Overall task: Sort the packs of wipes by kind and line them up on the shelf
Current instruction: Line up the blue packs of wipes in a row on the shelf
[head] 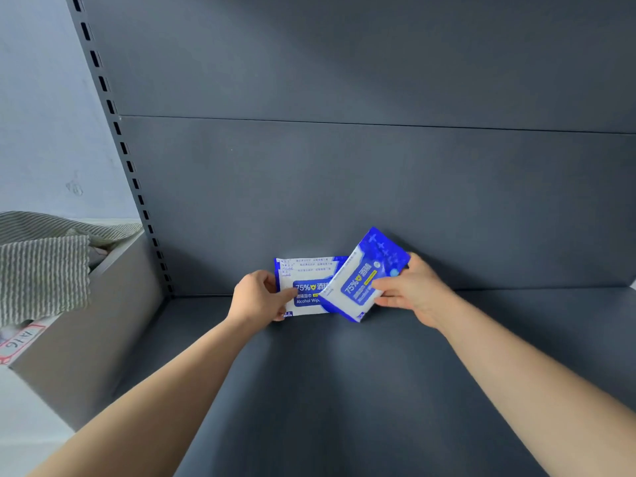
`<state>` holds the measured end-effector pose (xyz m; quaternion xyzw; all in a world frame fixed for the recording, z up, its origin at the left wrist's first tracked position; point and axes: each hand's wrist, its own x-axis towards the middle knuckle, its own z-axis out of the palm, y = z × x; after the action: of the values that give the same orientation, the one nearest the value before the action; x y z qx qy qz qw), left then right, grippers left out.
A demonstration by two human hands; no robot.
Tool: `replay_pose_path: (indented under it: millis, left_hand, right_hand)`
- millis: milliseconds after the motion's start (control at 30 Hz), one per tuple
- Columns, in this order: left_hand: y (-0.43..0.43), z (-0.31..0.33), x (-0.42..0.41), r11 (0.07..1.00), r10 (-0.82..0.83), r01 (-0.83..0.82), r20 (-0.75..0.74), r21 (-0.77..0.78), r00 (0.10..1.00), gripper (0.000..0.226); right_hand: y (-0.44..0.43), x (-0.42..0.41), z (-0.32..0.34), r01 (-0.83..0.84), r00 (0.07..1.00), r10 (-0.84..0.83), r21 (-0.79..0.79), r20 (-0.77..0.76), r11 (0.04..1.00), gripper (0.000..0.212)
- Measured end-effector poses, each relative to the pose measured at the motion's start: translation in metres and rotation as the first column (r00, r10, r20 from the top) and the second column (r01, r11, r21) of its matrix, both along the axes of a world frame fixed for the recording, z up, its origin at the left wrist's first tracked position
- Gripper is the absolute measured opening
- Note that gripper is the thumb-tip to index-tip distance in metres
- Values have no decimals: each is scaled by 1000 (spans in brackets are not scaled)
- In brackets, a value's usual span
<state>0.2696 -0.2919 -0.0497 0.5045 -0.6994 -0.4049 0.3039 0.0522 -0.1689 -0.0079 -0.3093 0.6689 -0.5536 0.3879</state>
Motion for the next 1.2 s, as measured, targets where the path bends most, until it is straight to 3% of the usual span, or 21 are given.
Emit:
replay_pose_path:
  millis: [100, 200, 267, 367, 567, 933, 1067, 1200]
  left_hand:
    - [5, 2, -2, 998, -3, 11, -131, 61, 991, 34]
    - [7, 2, -2, 995, -56, 67, -132, 80, 990, 48]
    - [7, -1, -2, 996, -71, 72, -39, 47, 997, 60]
    - [10, -2, -2, 996, -57, 62, 84, -60, 995, 59]
    - [7, -4, 5, 986, -25, 35, 64, -163, 998, 45]
    - [17, -7, 15, 984, -45, 62, 107, -165, 993, 42]
    - [19, -8, 15, 977, -28, 59, 153, -204, 988, 49]
    - [28, -3, 13, 929, 41, 64, 276, -364, 960, 58]
  right_hand:
    - [-2, 18, -18, 43, 996, -39, -49, 77, 998, 58]
    - [-8, 32, -30, 56, 995, -49, -84, 84, 995, 49]
    - [-10, 40, -35, 8, 998, -10, -41, -59, 999, 39]
    - [-10, 42, -39, -45, 915, 94, 131, -392, 990, 32]
    - [-10, 23, -36, 7, 766, 103, 168, -635, 986, 13]
    - [-1, 36, -35, 69, 572, 136, 212, -809, 975, 31]
    - [12, 36, -36, 73, 545, 143, 217, -826, 974, 41]
    - [26, 38, -33, 58, 482, 152, 205, -863, 977, 42]
